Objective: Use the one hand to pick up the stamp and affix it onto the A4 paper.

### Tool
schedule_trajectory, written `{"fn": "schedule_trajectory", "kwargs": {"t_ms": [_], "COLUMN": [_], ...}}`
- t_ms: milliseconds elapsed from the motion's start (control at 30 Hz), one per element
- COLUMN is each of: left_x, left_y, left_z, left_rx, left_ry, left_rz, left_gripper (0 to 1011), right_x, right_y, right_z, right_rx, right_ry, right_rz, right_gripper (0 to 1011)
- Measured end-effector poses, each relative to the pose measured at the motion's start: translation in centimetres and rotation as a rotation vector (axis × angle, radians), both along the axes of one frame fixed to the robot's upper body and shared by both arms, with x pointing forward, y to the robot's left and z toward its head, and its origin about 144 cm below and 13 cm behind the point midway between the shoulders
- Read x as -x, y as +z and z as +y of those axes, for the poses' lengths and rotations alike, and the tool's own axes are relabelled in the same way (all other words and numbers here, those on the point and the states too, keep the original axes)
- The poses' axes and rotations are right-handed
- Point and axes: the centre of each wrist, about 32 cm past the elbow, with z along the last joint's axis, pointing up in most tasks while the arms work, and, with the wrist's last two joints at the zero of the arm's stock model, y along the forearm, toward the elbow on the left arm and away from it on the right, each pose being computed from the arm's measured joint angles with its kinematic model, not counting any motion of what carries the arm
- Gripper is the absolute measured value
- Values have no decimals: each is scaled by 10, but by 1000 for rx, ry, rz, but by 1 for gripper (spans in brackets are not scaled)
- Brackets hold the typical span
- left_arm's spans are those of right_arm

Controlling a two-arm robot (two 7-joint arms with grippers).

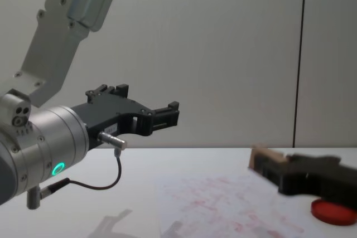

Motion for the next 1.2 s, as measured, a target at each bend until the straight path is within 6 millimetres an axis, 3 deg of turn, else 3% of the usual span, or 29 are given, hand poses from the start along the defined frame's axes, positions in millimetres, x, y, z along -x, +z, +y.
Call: {"fn": "schedule_trajectory", "kwargs": {"t_ms": [467,1200], "left_x": [0,0], "left_y": [0,0], "left_z": [0,0], "left_rx": [0,0], "left_ry": [0,0], "left_rz": [0,0], "left_gripper": [993,993], "right_x": [-11,-23], "right_y": [15,-4], "right_z": [-24,-60], "right_rx": [29,76], "right_ry": [-123,-248], "right_rz": [-56,7], "right_gripper": [220,221]}}
